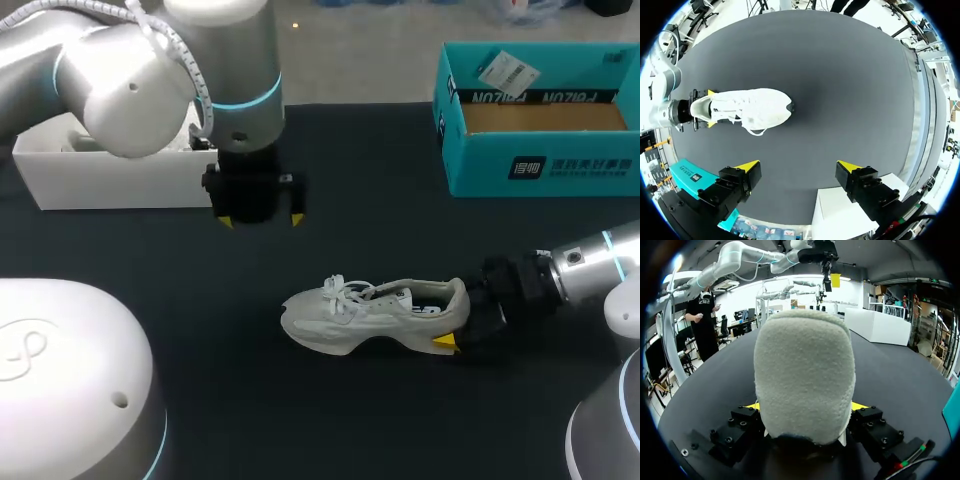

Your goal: Take the shoe out of the shoebox, open the shoe tongue, remove and reinsert the insole, then place the shoe into the shoebox

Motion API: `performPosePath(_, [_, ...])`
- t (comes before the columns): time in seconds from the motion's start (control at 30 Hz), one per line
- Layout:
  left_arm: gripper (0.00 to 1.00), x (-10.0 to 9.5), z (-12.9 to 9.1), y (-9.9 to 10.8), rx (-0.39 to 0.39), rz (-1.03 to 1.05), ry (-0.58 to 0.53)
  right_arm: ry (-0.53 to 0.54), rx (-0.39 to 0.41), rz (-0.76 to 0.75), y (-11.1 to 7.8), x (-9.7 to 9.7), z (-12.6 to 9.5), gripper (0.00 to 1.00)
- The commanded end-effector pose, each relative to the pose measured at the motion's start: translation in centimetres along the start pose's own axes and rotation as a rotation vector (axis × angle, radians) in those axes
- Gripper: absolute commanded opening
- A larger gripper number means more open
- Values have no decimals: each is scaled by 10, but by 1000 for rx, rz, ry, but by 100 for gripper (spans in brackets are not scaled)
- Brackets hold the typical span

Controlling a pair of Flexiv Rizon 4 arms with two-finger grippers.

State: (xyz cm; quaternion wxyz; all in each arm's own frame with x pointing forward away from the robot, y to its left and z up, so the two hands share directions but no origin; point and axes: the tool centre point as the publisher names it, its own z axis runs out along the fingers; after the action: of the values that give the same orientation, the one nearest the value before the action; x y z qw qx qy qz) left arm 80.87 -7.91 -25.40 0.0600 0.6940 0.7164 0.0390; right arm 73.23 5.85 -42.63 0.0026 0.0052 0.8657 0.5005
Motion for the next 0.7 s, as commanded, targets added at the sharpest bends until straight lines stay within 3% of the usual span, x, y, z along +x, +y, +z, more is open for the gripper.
performPosePath(0.03, [100, -4, 0, -4, -11, -3, 8, -3, 3, 0, -1, -1, 4, 0])
performPosePath(0.43, [100, -4, 0, -4, -11, -3, 8, -3, 3, 0, -1, -1, 4, 0])
performPosePath(0.57, [100, 3, -2, -1, 97, -386, 125, -3, 3, 0, -1, -1, 4, 0])
performPosePath(0.63, [100, 4, -4, -5, 92, -642, 227, -3, 3, 0, -1, -1, 4, 0])
performPosePath(0.67, [100, 4, -6, -9, 58, -770, 230, -3, 3, 0, -1, -1, 4, 0])
performPosePath(0.7, [100, 2, -6, -14, 74, -879, 257, -3, 3, 0, -1, -1, 4, 0])
